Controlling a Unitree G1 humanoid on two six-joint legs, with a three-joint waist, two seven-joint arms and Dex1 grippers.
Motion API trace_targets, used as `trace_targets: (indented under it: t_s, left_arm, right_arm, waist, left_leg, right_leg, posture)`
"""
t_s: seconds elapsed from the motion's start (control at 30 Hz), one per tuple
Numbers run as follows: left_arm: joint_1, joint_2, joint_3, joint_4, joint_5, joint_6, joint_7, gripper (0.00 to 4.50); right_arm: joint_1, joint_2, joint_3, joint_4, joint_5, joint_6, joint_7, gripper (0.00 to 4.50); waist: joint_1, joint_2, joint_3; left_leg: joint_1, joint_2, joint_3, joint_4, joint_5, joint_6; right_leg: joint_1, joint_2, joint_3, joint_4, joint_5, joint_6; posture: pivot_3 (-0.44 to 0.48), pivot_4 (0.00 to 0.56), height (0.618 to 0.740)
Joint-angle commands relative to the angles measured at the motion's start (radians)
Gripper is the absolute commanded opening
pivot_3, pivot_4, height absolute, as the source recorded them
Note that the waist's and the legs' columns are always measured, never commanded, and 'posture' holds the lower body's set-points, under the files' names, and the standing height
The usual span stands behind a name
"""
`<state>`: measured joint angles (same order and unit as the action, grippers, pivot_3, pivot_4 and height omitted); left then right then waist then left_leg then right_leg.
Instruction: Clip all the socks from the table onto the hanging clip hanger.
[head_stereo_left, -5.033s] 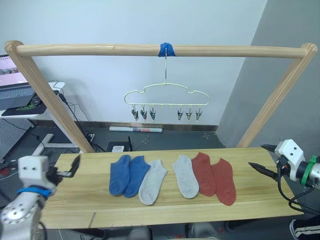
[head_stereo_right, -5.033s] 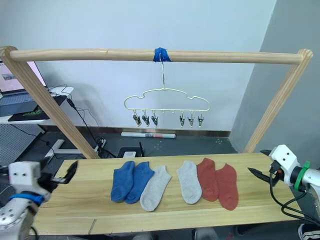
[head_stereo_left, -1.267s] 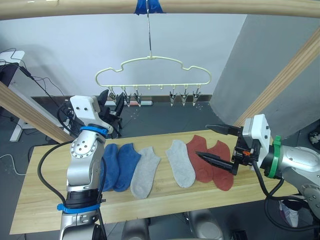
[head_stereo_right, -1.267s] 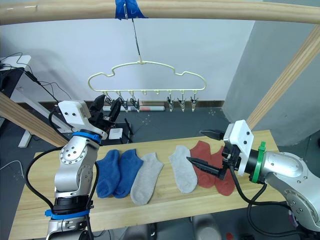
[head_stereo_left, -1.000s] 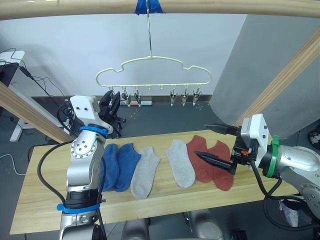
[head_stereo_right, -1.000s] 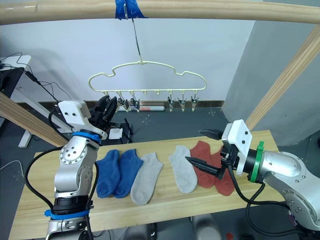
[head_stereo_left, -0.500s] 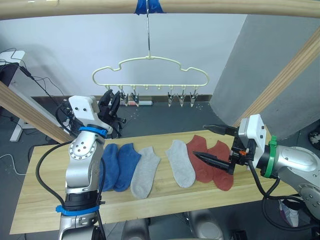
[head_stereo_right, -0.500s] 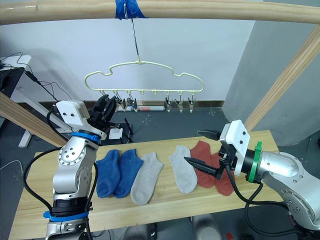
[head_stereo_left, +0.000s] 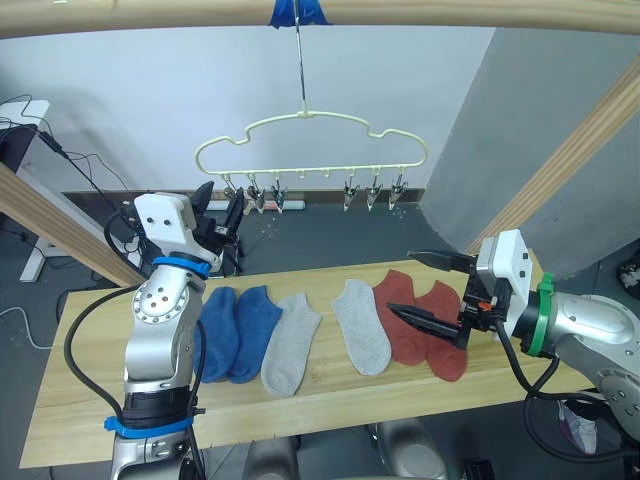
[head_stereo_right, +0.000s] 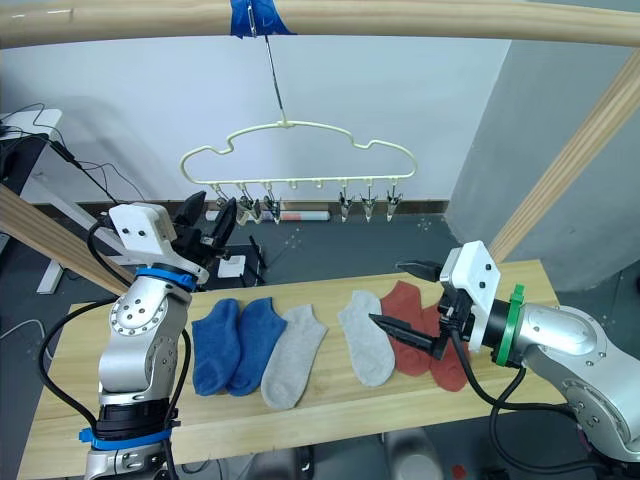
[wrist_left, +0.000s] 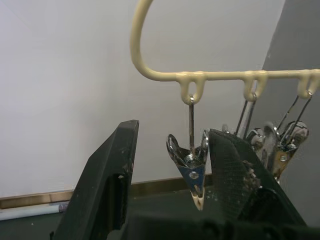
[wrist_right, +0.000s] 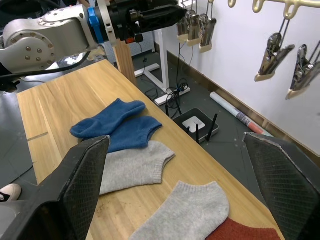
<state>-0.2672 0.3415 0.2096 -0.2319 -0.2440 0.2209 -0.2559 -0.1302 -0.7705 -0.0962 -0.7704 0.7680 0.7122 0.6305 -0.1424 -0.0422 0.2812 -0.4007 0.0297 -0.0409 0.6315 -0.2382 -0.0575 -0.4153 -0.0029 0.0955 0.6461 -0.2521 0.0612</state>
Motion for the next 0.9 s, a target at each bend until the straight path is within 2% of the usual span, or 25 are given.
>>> trace_targets:
  t_s: [0.03, 0.9]
  left_arm:
    - [0.015, 0.030, 0.025, -0.080, -0.028, 0.035, -0.019, 2.42]
    - [-0.021, 0.032, 0.027, -0.005, -0.029, -0.010, -0.042, 2.42]
  right_arm:
    - [0.011, -0.003, -0.016, -0.028, 0.003, -0.016, 0.006, 4.50]
    - [0.023, 0.004, -0.002, -0.023, 0.001, -0.043, 0.025, 4.50]
  waist:
    - [0.000, 0.000, 0.001]
    - [0.002, 0.000, 0.002]
  left_leg:
    - [0.000, 0.000, 0.000, 0.000, 0.000, 0.000]
    - [-0.001, 0.000, 0.000, 0.000, 0.000, 0.000]
  right_leg:
    - [0.000, 0.000, 0.000, 0.000, 0.000, 0.000]
    - [-0.002, 0.000, 0.000, 0.000, 0.000, 0.000]
  posture:
    - [-0.236, 0.302, 0.740]
    - [-0.235, 0.308, 0.740]
